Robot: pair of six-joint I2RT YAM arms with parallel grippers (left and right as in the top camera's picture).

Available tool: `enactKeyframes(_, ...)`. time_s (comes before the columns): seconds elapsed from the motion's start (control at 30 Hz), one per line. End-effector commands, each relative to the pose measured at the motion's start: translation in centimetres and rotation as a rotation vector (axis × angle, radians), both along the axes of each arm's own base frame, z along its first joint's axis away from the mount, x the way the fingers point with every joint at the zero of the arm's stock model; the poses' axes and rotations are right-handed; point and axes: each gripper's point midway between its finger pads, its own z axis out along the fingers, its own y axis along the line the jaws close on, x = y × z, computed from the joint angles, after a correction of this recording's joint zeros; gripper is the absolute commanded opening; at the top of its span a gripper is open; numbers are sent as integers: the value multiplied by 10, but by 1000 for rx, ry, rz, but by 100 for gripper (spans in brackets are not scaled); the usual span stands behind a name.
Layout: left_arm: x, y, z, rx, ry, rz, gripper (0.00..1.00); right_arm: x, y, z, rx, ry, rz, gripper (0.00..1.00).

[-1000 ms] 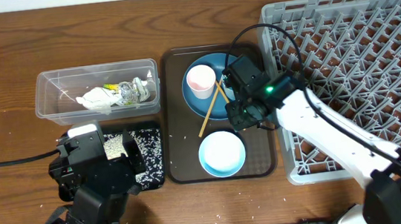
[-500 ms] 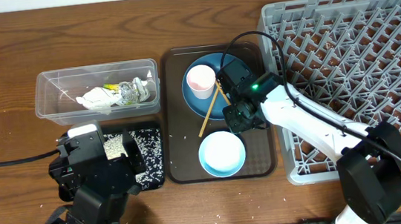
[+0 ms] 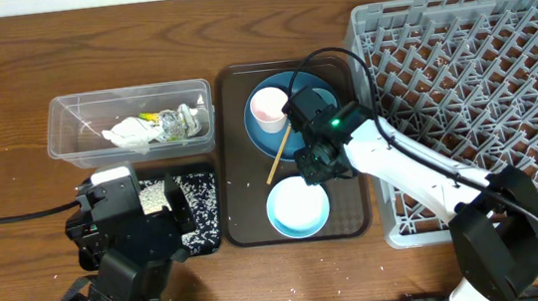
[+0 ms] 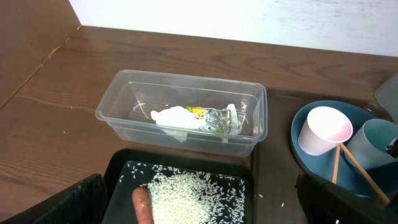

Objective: Sort waste into correct bins and load items into the dishwasher rack
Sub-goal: 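Reach the right gripper to a chopstick on the blue plate and grasp it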

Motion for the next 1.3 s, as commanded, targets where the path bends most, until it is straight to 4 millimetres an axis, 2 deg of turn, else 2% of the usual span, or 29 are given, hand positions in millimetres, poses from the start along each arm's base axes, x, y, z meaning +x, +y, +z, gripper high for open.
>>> enactKeyframes(0.0, 0, 5, 7, 0, -21, 26, 99, -6, -2, -5, -27, 15, 7, 28)
enactKeyframes(0.17, 0, 5, 7, 1, -21, 26, 99, -8, -11, -5, -74, 17, 1, 29)
enactKeyframes(0.83, 0, 5, 7, 1, -21, 26, 99, -7, -12, -5, -79, 12, 0, 16)
enactKeyframes(0.93, 0, 5, 7, 1, -21, 26, 99, -7, -12, -6, -79, 13, 0, 9)
enactKeyframes(1.0, 0, 5, 7, 1, -21, 26, 99, -7, -13, -5, -80, 14, 0, 8)
enactKeyframes(1.07, 0, 5, 7, 1, -21, 26, 99, -10, -15, -6, -89, 25, 1, 1)
enactKeyframes(1.27, 0, 5, 7, 1, -21, 26, 99, -16, -19, -6, -107, 49, 1, 1)
